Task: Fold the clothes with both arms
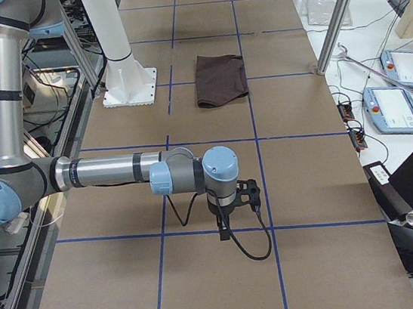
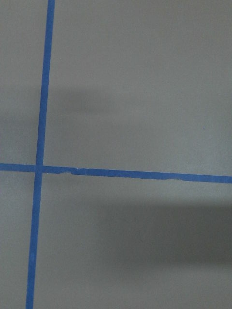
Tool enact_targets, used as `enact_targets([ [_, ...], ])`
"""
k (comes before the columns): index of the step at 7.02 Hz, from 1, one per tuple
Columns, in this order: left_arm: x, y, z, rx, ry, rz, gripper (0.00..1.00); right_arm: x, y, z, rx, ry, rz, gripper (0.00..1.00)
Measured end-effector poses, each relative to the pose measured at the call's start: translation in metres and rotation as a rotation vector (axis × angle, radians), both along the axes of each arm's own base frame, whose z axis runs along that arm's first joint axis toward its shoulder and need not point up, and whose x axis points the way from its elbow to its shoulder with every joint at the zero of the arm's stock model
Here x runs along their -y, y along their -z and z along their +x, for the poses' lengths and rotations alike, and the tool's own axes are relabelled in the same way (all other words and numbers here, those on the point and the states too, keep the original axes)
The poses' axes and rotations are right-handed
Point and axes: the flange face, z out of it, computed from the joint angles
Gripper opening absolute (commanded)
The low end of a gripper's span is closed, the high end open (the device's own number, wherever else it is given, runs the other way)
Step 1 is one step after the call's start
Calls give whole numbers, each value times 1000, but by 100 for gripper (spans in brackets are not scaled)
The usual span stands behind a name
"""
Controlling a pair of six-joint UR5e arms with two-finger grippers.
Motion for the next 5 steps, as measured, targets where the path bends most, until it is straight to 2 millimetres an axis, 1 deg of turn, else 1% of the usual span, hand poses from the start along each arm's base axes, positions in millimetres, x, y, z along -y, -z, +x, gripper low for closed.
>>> enact_targets([
  [1,1,-1,0,3,-2,20,100,1,1,0,1,0,3,100],
  [3,2,-11,1,13,-7,51,100,1,1,0,-1,0,3,100],
  [5,3,-12,1,14,-8,67,100,1,-1,0,0,-1,-1,100],
])
